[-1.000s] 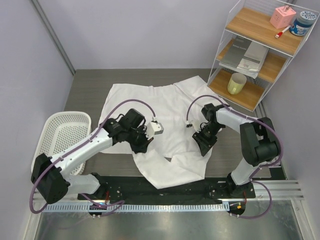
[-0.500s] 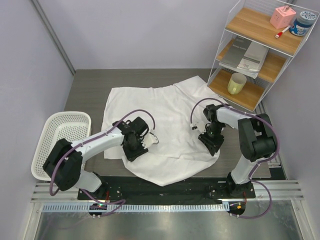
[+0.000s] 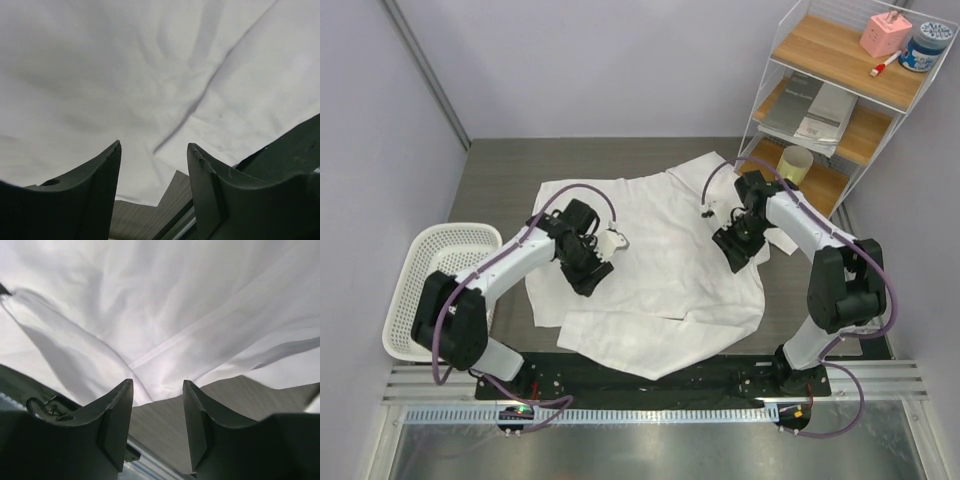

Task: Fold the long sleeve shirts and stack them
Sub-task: Flatten the shirt out

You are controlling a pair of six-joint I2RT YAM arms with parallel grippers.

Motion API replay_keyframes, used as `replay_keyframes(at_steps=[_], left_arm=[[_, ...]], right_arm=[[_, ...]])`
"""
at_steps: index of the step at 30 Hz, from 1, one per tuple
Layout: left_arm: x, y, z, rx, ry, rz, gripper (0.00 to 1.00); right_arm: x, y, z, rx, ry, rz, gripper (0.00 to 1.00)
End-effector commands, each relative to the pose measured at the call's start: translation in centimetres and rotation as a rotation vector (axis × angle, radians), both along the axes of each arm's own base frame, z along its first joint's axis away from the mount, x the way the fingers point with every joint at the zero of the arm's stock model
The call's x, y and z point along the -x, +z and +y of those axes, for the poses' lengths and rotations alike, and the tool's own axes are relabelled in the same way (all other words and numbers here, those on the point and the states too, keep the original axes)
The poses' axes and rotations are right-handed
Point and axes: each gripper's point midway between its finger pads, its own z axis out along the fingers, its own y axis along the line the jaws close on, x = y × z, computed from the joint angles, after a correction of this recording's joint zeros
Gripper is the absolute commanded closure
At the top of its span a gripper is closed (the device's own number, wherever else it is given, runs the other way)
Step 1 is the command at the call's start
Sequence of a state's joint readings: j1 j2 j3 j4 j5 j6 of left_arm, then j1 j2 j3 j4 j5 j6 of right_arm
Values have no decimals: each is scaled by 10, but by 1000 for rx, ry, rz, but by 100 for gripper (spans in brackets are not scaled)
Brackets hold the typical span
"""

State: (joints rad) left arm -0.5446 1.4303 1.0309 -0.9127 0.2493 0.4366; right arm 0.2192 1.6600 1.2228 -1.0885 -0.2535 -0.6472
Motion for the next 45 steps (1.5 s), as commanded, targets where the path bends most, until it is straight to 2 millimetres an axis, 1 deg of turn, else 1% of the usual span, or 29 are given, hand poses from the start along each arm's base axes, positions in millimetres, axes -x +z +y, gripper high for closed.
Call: replay_keyframes(at_steps=[1,4,7,10,11,13,14,16,17,19,20,22,23,24,25,26,27,28,29,30,31,33,34,35,36,37,38,43,45], left_arm=[[-48,2,6,20,56,-36,45],[-60,-14,15,-33,71,-27,46],[-65,-29,25,-69,88,-14,46],[-63,-44,38,-105,99,21,46],[-59,-51,42,-120,102,31,46],[-56,-58,50,-147,95,44,47],[-52,-63,53,-162,92,51,47],[-48,-70,62,-188,96,70,47],[-46,-74,68,-207,98,78,48],[-40,-82,80,-239,114,121,51],[-39,-84,88,-243,126,139,53],[-27,-89,99,-268,123,191,60],[-21,-90,103,-277,117,206,63],[-14,-91,106,-273,100,230,64],[-8,-88,107,-274,92,242,64],[-5,-86,108,-273,88,244,63],[-4,-84,106,-260,80,243,60],[-3,-80,104,-248,75,242,57],[-6,-73,100,-225,76,226,51],[-7,-68,92,-177,74,226,47],[-12,-58,86,-150,70,220,45],[-18,-47,77,-107,77,208,35],[-17,-41,72,-78,80,224,32],[-25,-33,66,-54,80,204,26],[-27,-29,64,-41,81,200,24],[-28,-26,60,-22,79,205,22],[-33,-21,57,-10,79,188,19],[-41,-7,52,23,96,141,17],[-41,-3,51,34,100,130,16]], right_arm=[[-39,-2,9,-18,-51,-94,51],[-47,-25,8,10,-67,-65,53],[-41,-47,2,41,-73,-25,53],[-20,-64,-1,69,-53,34,53],[-6,-71,0,79,-34,66,53],[7,-73,2,79,-6,83,54],[19,-75,8,85,28,103,54],[33,-74,17,65,56,130,54],[40,-71,27,56,94,132,54],[45,-67,35,48,114,135,54],[42,-62,42,32,106,125,53],[36,-54,47,19,101,116,53],[24,-45,50,10,88,85,52],[20,-35,50,-4,77,70,51],[12,-26,45,-25,41,60,50],[-1,-9,46,-70,18,22,46],[-7,5,39,-82,-10,-6,45],[-19,16,22,-91,-70,-41,43],[-29,27,13,-98,-98,-82,40],[-36,33,2,-97,-111,-121,37],[-44,43,-20,-88,-169,-170,35],[-52,46,-45,-32,-188,-226,33],[-55,47,-56,-3,-153,-250,32],[-53,42,-64,27,-137,-249,30],[-60,39,-71,60,-122,-282,26],[-58,28,-89,112,-113,-273,18],[-65,25,-94,136,-104,-299,2],[-84,0,-112,237,-78,-306,0],[-93,-15,-116,254,-56,-298,0]])
